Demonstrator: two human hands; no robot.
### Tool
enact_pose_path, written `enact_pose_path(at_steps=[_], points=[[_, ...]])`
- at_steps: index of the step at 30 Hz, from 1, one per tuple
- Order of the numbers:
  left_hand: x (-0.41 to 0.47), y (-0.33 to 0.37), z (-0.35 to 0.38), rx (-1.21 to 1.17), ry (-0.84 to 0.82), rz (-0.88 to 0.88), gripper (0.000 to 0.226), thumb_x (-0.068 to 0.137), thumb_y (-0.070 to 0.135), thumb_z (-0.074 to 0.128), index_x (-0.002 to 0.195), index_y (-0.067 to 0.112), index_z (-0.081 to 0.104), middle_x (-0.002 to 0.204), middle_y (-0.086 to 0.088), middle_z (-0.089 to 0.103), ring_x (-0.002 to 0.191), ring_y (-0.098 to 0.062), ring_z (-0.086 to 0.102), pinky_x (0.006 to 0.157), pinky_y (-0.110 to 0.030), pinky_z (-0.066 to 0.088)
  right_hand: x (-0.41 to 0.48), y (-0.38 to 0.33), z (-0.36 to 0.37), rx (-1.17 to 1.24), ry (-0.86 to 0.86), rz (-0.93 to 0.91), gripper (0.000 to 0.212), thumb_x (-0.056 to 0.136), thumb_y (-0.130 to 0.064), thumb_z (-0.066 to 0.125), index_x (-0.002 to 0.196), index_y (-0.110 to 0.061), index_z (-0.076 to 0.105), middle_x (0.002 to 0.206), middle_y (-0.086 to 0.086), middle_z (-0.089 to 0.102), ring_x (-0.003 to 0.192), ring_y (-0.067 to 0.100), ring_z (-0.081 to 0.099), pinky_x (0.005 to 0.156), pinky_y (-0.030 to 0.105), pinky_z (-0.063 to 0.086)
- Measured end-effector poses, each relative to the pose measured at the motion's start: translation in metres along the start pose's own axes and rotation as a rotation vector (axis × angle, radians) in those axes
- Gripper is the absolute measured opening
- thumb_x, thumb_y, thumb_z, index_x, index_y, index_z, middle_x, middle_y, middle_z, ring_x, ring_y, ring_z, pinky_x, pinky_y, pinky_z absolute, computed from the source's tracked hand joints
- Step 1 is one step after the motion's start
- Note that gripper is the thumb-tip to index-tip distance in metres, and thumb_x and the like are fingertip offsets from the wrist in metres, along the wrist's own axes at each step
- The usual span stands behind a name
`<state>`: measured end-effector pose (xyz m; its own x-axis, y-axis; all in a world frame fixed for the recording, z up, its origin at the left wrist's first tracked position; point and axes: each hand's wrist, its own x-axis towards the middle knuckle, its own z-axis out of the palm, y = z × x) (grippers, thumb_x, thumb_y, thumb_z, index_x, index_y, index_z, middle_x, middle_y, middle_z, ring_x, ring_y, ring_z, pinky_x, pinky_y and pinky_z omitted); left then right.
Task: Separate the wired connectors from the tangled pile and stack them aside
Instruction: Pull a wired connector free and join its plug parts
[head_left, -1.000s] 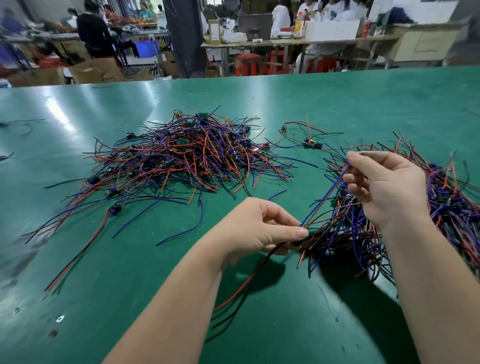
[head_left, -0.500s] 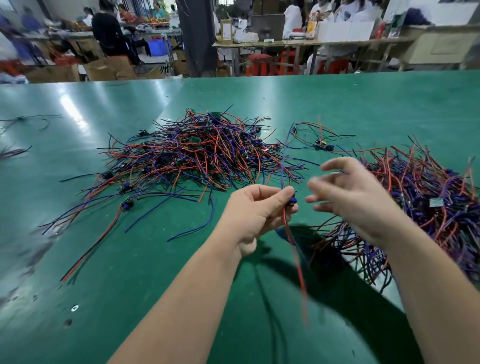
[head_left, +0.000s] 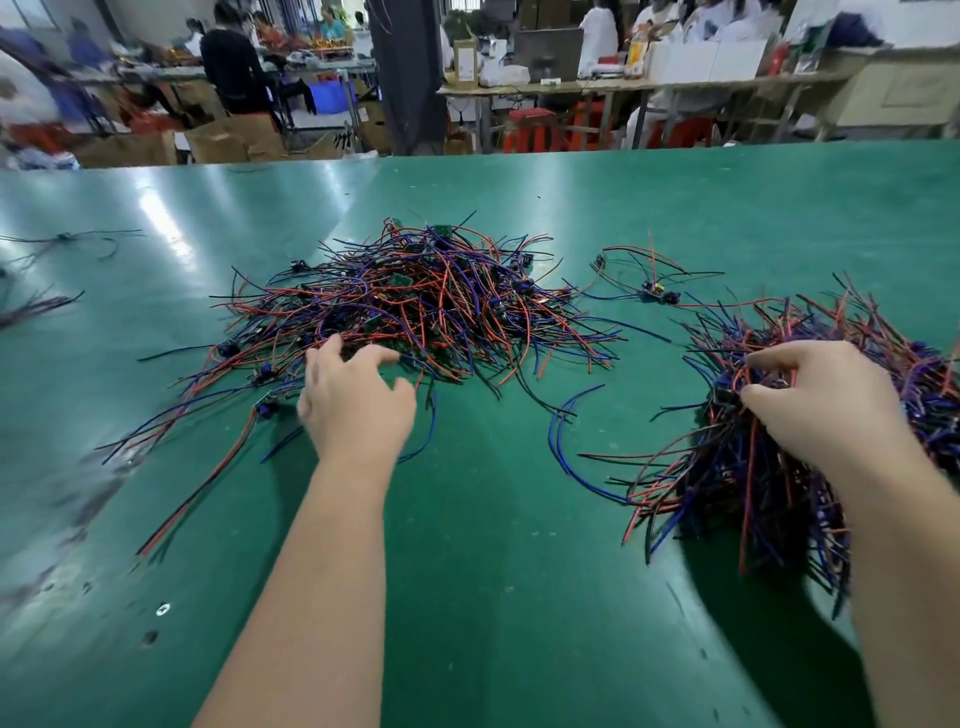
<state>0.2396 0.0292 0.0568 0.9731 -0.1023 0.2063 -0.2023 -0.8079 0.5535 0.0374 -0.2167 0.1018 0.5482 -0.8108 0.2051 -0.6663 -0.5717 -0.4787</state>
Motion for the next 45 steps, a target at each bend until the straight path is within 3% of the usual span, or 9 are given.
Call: enact_pose_path(at_steps=[4,10,16,19,23,30,36,42,45], points=[[0.008,-0.013,0.009,0.088,-0.185,-0.096,0.03,0.094,0.028,0.05,0.121,0.038,0.059,0.156,-0.003,0.027,0.146,-0.024,0.015,0.114,-0.056,0.009,-0.002,-0.006,0.0,-0.026,-0.022,0.044,0.035,0.082,-0.027,0.064,0.118,-0.026,0.066,0.125,0.017,0.052,0.113,0.04,0.048,0.098,0.049,0.041],[0.008,-0.01,0.015,0.115,-0.078,-0.11,0.037,0.093,0.027,0.048,0.129,0.029,0.056,0.127,0.001,0.058,0.12,-0.023,0.049,0.11,-0.05,0.018,-0.008,-0.015,0.006,0.042,-0.031,-0.043,0.032,0.085,-0.028,0.061,0.116,-0.023,0.067,0.131,0.01,0.052,0.12,0.029,0.046,0.101,0.048,0.038],[0.001,0.008,0.001,-0.377,0.289,-0.013,0.019,0.089,0.03,0.057,0.105,0.03,0.067,0.108,0.004,0.068,0.097,-0.019,0.057,0.094,-0.038,0.035,-0.012,-0.019,0.008,0.141,0.092,-0.109,0.024,0.085,-0.021,0.06,0.107,-0.024,0.069,0.122,0.007,0.055,0.115,0.023,0.048,0.097,0.044,0.034],[-0.006,0.023,-0.009,-0.806,0.306,0.148,0.015,0.09,0.013,0.062,0.098,0.023,0.07,0.093,0.001,0.071,0.084,-0.011,0.064,0.086,-0.035,0.054,-0.015,-0.023,0.01,0.292,0.16,-0.188,0.02,0.084,-0.012,0.061,0.098,-0.02,0.072,0.107,0.007,0.061,0.093,0.016,0.057,0.09,0.033,0.043],[-0.019,0.043,-0.014,-0.988,0.148,0.311,0.021,0.087,0.0,0.064,0.094,0.019,0.069,0.088,0.004,0.071,0.082,-0.009,0.067,0.078,-0.018,0.051,-0.022,-0.033,0.018,0.516,0.065,-0.242,0.017,0.084,-0.009,0.062,0.085,-0.023,0.072,0.073,-0.011,0.066,0.06,-0.006,0.056,0.054,0.007,0.039],[-0.047,0.067,-0.016,-1.611,-0.62,0.23,0.035,0.094,-0.005,0.037,0.114,0.012,0.061,0.112,0.003,0.07,0.106,-0.014,0.065,0.085,-0.022,0.052,-0.037,-0.047,0.024,0.934,-0.451,-0.304,0.019,0.085,-0.004,0.066,0.093,-0.021,0.071,0.085,0.005,0.074,0.065,0.011,0.066,0.062,0.02,0.049],[-0.059,0.075,-0.013,-1.638,-0.758,0.241,0.04,0.087,-0.005,0.045,0.12,0.014,0.057,0.12,0.005,0.066,0.115,-0.014,0.061,0.095,-0.024,0.049,-0.048,-0.055,0.03,1.133,-0.684,-0.292,0.035,0.068,-0.024,0.071,0.102,-0.017,0.067,0.088,0.007,0.074,0.061,0.013,0.063,0.065,0.03,0.046],[-0.054,0.072,-0.005,-1.283,-0.534,0.305,0.048,0.097,-0.01,0.036,0.122,0.026,0.054,0.126,0.016,0.059,0.111,-0.009,0.061,0.094,-0.028,0.045,-0.046,-0.052,0.027,1.162,-0.729,-0.416,0.041,0.074,0.005,0.062,0.096,-0.029,0.07,0.098,0.008,0.073,0.064,0.015,0.063,0.068,0.028,0.047],[-0.051,0.069,-0.001,-1.088,-0.471,0.364,0.049,0.097,-0.01,0.038,0.124,0.028,0.052,0.122,0.02,0.059,0.106,0.002,0.061,0.085,-0.013,0.045,-0.047,-0.053,0.027,1.013,-0.678,-0.41,0.045,0.077,0.009,0.049,0.087,-0.025,0.076,0.091,0.0,0.074,0.066,0.012,0.065,0.07,0.03,0.044]])
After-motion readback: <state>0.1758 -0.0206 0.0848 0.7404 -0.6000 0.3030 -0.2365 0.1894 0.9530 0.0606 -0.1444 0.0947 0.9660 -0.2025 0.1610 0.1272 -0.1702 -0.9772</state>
